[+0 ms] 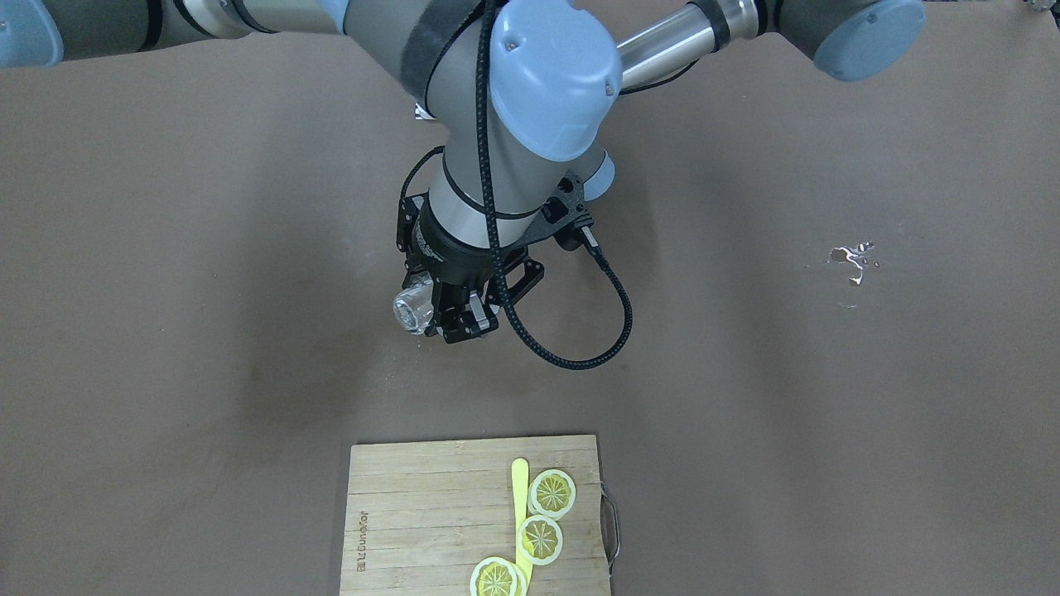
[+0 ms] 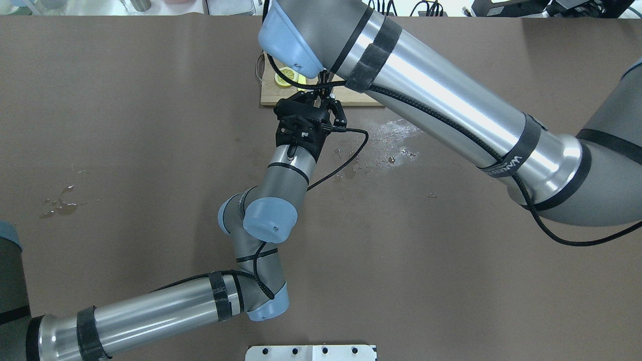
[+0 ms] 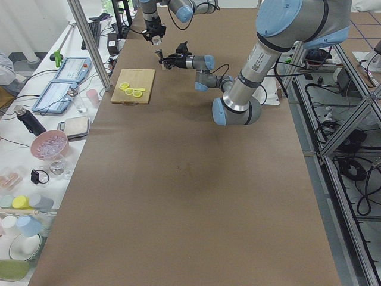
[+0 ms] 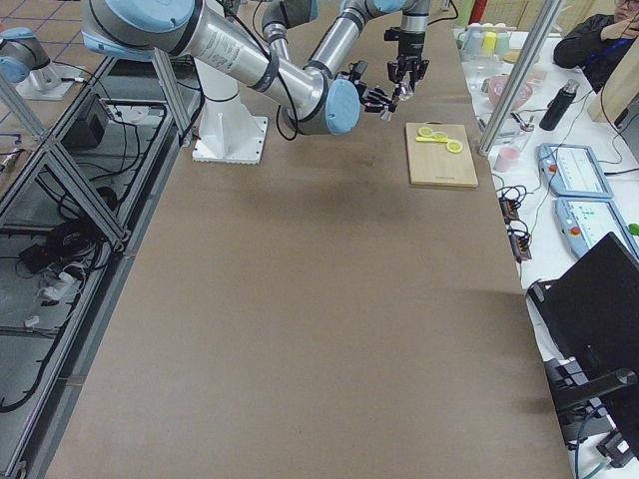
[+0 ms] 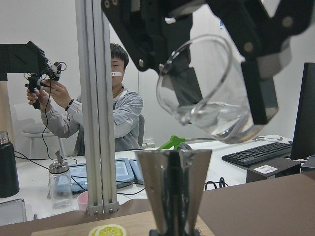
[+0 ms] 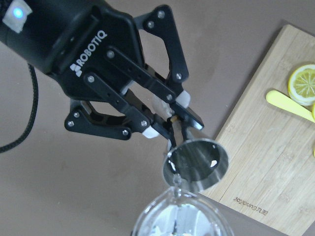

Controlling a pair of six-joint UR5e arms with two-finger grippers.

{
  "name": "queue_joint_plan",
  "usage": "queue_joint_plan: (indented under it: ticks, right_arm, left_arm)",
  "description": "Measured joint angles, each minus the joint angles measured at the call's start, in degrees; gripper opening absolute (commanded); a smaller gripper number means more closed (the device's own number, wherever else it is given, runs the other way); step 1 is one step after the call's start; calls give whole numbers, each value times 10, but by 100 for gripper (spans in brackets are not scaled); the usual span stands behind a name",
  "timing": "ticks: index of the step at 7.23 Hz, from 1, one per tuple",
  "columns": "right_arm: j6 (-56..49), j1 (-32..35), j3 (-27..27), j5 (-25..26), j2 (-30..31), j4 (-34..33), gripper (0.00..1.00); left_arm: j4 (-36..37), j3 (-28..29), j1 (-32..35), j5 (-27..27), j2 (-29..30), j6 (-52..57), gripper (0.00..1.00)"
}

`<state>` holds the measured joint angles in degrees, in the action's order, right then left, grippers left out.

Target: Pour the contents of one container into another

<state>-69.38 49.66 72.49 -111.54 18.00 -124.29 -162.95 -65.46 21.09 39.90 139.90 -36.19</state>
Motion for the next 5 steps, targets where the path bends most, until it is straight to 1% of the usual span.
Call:
queue_joint_plan:
  ticks: [2,4,5]
  right_arm:
    - [14,31,43,-43,36,5,0]
    - [53,68,88,-124,92,54,0]
    - [68,83,117,-152,129,81,0]
  left_arm:
    - [0,0,0,0,-2,18,0]
    - [-19,-3,0,-1,-8,58,0]
    - [-35,-6,0,-3,-14,67,0]
